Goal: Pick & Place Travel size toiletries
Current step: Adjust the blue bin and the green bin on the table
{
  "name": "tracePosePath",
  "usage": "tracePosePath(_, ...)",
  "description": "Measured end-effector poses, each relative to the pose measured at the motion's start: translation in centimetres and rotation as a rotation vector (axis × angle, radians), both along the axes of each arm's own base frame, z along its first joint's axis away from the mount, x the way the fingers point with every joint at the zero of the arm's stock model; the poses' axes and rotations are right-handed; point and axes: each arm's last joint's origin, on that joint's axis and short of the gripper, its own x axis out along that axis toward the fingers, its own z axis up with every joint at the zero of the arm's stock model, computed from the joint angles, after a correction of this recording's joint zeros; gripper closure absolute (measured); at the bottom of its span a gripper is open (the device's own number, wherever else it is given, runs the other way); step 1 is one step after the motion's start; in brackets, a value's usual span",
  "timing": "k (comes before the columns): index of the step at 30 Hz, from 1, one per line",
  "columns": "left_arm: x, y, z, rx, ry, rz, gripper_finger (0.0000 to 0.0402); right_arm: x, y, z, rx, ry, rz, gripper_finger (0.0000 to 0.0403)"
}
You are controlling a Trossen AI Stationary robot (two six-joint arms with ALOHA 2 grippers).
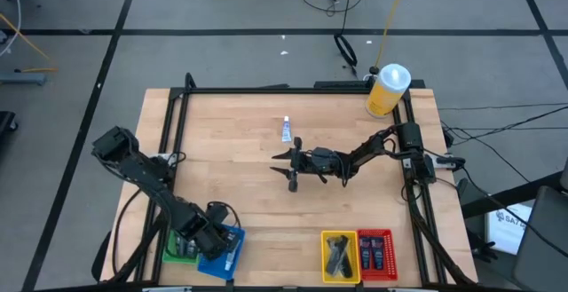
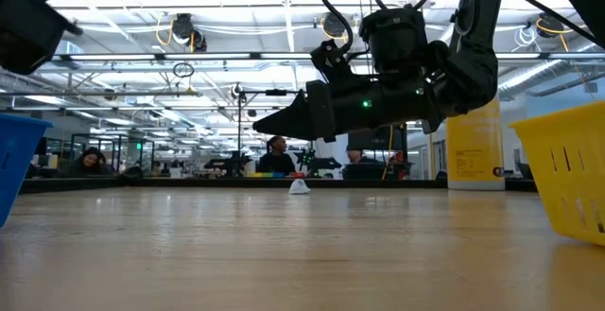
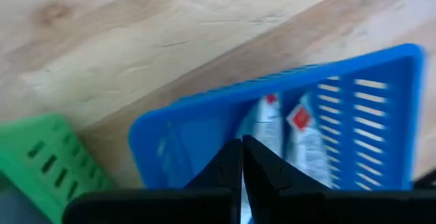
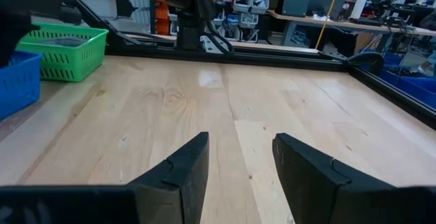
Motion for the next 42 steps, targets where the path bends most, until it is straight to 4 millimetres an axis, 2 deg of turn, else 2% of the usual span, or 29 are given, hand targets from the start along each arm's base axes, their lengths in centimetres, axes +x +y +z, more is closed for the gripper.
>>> tracePosePath(5,-0.6,0.3,-0.3,0.038,0.067,0.012,0.04,0.0,0.0,0.0,0.0,0.0,0.0,0.0248)
tracePosePath(18,-2.6,0.0,-0.5,0.11,0.158,0.071,0.0392,0.0,0.0,0.0,0.0,0.0,0.0,0.0248)
tracePosePath(26,-3.0,0.5,-0.5,0.186,0.17,0.07,0.0399,0.0,0.0,0.0,0.0,0.0,0.0,0.0248)
tracePosePath(33,-3.5,1.2,-0.4,0.264,0.214,0.065,0.0388,0.0,0.0,0.0,0.0,0.0,0.0,0.0248)
tracePosePath(38,-3.4,1.2,-0.3,0.282,0.197,0.035,0.04,0.0,0.0,0.0,0.0,0.0,0.0,0.0248)
tracePosePath(42,-2.4,1.2,1.1,0.295,0.16,0.033,0.0391,0.0,0.0,0.0,0.0,0.0,0.0,0.0248)
